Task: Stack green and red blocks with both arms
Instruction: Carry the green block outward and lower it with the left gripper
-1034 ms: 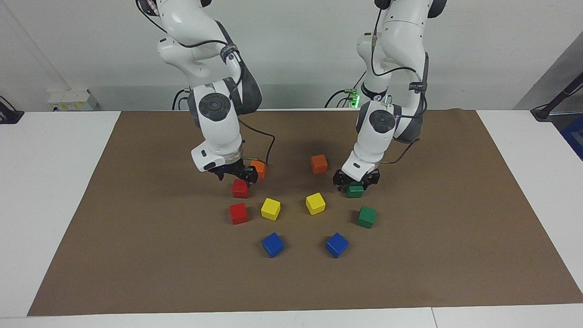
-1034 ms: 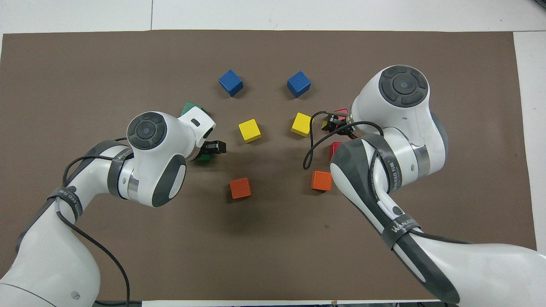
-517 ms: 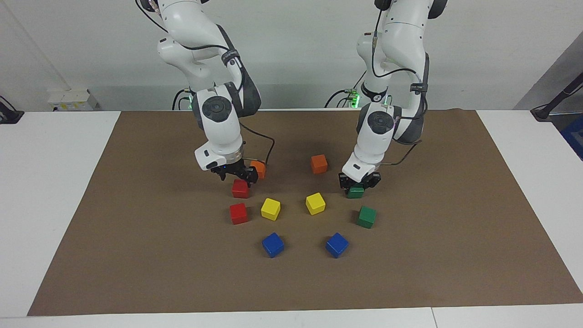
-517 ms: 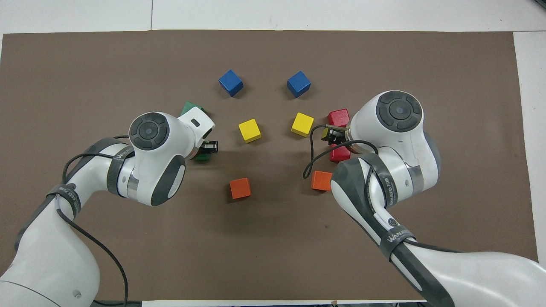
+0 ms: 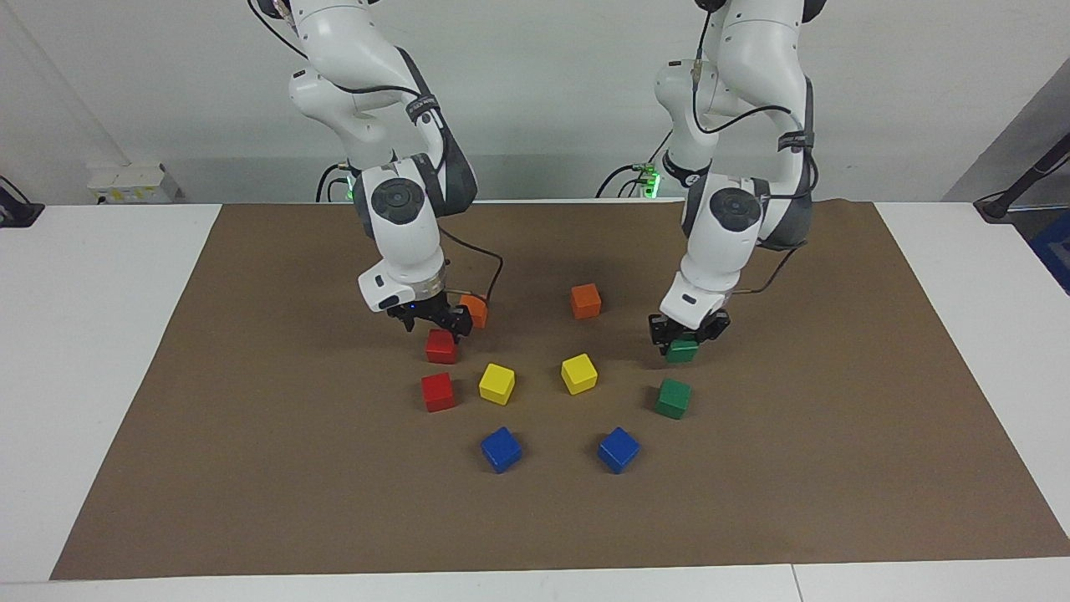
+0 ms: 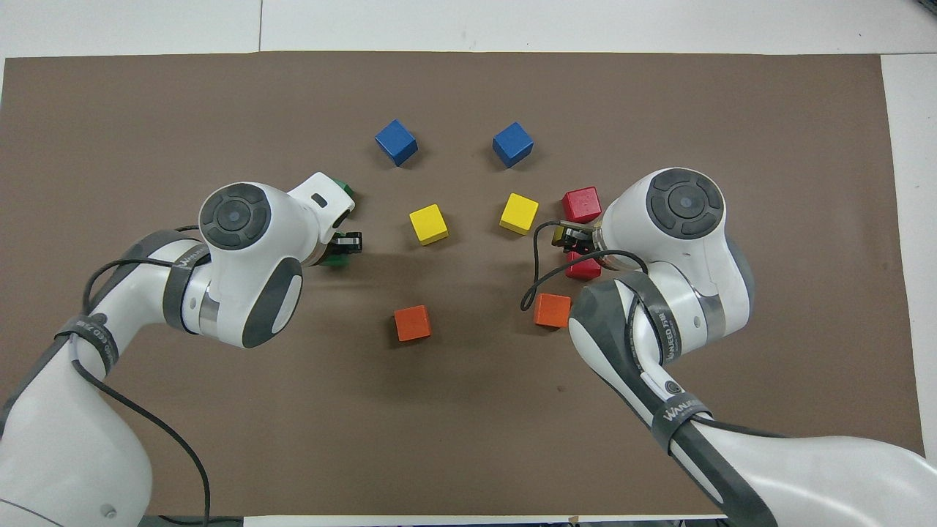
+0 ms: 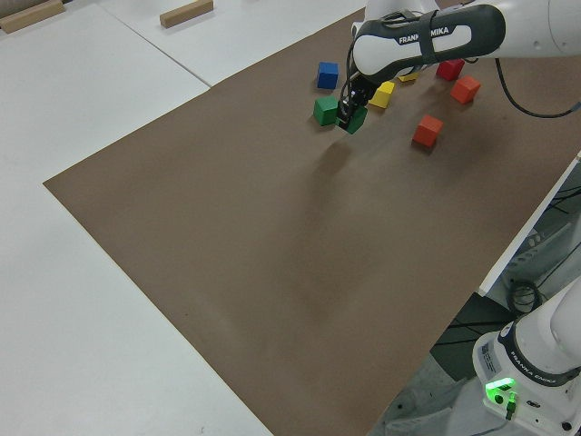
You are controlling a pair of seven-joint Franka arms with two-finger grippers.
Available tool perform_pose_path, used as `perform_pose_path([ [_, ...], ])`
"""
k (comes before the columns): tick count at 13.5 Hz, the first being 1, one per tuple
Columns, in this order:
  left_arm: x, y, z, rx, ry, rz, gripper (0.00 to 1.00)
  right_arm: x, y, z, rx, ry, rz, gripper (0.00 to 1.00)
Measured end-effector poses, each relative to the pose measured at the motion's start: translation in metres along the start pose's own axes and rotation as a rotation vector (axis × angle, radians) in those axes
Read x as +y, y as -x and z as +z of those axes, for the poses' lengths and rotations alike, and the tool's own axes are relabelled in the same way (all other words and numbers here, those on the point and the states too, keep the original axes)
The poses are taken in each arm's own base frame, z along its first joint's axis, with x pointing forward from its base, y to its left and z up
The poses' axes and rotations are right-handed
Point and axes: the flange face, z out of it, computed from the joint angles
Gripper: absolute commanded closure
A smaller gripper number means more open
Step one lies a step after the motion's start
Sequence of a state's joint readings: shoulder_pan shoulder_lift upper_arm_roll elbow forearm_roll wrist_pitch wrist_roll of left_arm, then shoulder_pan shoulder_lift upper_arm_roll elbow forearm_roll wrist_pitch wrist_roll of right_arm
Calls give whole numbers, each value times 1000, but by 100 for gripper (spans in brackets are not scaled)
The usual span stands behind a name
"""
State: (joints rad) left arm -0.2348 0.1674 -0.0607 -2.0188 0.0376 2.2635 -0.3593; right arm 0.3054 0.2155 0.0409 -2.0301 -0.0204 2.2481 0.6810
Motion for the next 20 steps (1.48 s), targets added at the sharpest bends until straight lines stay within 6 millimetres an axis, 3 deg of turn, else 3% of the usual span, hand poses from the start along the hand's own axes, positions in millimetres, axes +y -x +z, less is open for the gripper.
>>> perform_pose_path([
  [2, -46, -5, -32, -9, -15, -57, 100, 2, 2, 5, -6, 4, -1, 4],
  [4, -95, -7, -48, -32, -29, -31, 100, 3, 4, 7, -9, 7, -4, 4],
  [10, -259, -2, -41, -80, -33, 113, 100, 4, 5, 11, -11, 9, -5, 4],
  [12, -284, 7, -29, -84, -32, 105, 100, 4, 6, 14, -7, 6, -5, 4],
  [17, -299, 37, 28, -36, -39, 75, 100, 3, 5, 29, -1, -1, -6, 5],
  [18, -300, 39, 32, -36, -39, 73, 100, 3, 4, 31, 1, -4, -6, 18],
  [20, -299, 38, 37, -33, -38, 76, 100, 3, 5, 37, -5, 0, -18, 90],
])
